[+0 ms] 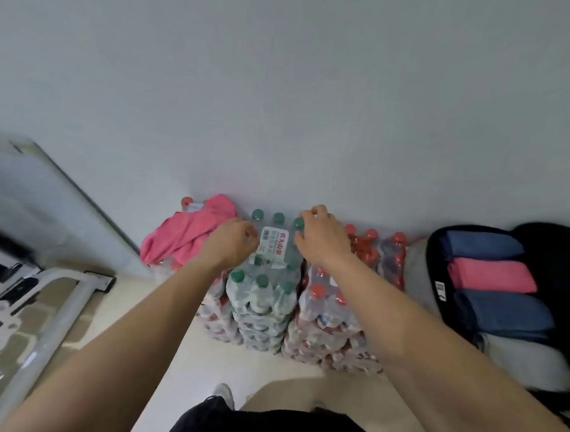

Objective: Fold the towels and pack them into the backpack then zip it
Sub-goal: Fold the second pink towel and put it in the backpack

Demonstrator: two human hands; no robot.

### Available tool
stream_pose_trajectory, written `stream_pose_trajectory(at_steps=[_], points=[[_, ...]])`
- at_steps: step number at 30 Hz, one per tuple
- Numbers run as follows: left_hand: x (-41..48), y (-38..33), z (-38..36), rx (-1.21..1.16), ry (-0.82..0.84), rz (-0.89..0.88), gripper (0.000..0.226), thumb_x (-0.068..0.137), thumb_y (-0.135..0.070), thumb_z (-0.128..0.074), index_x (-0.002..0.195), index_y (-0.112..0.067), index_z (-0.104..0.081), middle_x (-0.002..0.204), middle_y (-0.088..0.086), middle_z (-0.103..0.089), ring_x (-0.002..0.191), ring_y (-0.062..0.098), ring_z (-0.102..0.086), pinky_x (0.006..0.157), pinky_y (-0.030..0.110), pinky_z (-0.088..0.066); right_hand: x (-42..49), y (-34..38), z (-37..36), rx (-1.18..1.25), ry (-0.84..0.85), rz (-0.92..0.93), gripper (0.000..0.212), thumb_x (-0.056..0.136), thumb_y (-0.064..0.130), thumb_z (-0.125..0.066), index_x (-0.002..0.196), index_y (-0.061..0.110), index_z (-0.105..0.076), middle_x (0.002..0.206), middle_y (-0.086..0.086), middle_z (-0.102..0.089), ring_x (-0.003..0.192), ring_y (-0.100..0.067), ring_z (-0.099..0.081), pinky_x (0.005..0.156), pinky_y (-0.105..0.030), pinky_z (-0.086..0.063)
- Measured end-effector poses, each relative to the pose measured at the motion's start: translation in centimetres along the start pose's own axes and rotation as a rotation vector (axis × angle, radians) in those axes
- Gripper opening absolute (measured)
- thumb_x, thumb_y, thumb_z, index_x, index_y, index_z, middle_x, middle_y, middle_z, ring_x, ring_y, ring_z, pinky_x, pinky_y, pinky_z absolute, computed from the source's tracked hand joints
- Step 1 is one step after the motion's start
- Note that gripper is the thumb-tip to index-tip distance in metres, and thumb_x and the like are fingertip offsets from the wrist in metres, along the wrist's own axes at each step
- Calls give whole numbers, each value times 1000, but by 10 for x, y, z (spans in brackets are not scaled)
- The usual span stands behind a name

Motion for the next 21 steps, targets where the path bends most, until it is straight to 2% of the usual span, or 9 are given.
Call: stream_pose_trajectory(at_steps=[2,4,7,9,11,14,18,21], points=[[-11,31,20,-32,-44,24,21,96,-34,-53,95,-26,-72,99,-10,-71,77,6,-63,81,27,-55,13,36,-17,-18,33,50,45,95,38,-47,135,15,-49,133,-11,-45,114,-32,-54,92,-49,-49],[-20,63,41,2,-111,53,20,96,-33,-55,96,-25,-73,97,-10,-65,81,10,-59,79,26,-48,23,70,-35,-8,77,79,45,96,36,-46,137,15,-48,135,-11,-45,116,-33,-54,92,-48,-49],[-24,118,54,93,-165,156,23,91,-32,-58,110,-23,-69,113,5,-59,104,27,-54,86,37,-45,35,116,-65,35,159,131,45,97,30,-46,140,18,-46,138,-10,-45,120,-32,-52,94,-49,-49],[-22,152,49,111,-141,209,31,92,-42,-57,119,-28,-63,123,4,-55,112,29,-50,88,42,-48,43,138,-84,42,193,141,44,96,26,-48,140,19,-44,137,-9,-44,118,-31,-53,92,-50,-50],[-17,174,39,127,-90,185,39,90,-45,-58,126,-31,-57,131,1,-53,115,29,-50,90,43,-50,53,151,-97,49,182,112,50,93,18,-55,141,21,-41,138,-9,-41,117,-30,-52,93,-49,-51],[-11,191,29,120,-84,132,35,91,-40,-57,125,-31,-58,129,1,-56,110,29,-55,88,39,-49,68,163,-111,73,159,64,60,90,15,-57,145,26,-37,142,-7,-38,123,-29,-47,98,-48,-49],[-8,208,21,41,-108,133,30,89,-31,-59,117,-23,-62,115,5,-61,101,32,-55,79,37,-47,84,173,-123,34,147,61,50,94,19,-55,142,23,-42,138,-6,-45,123,-29,-48,98,-47,-48],[-5,216,22,-2,-157,149,23,91,-32,-57,110,-23,-67,107,3,-64,94,30,-58,73,38,-50,92,175,-123,44,104,66,36,96,20,-53,132,22,-51,128,-4,-55,115,-27,-54,94,-46,-50]])
Point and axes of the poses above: each hand's wrist, its own x-axis towards the middle knuckle, its own z-axis out of the back of the hand, y = z × x, the point moved 10 cm from there along x, towards the middle knuckle
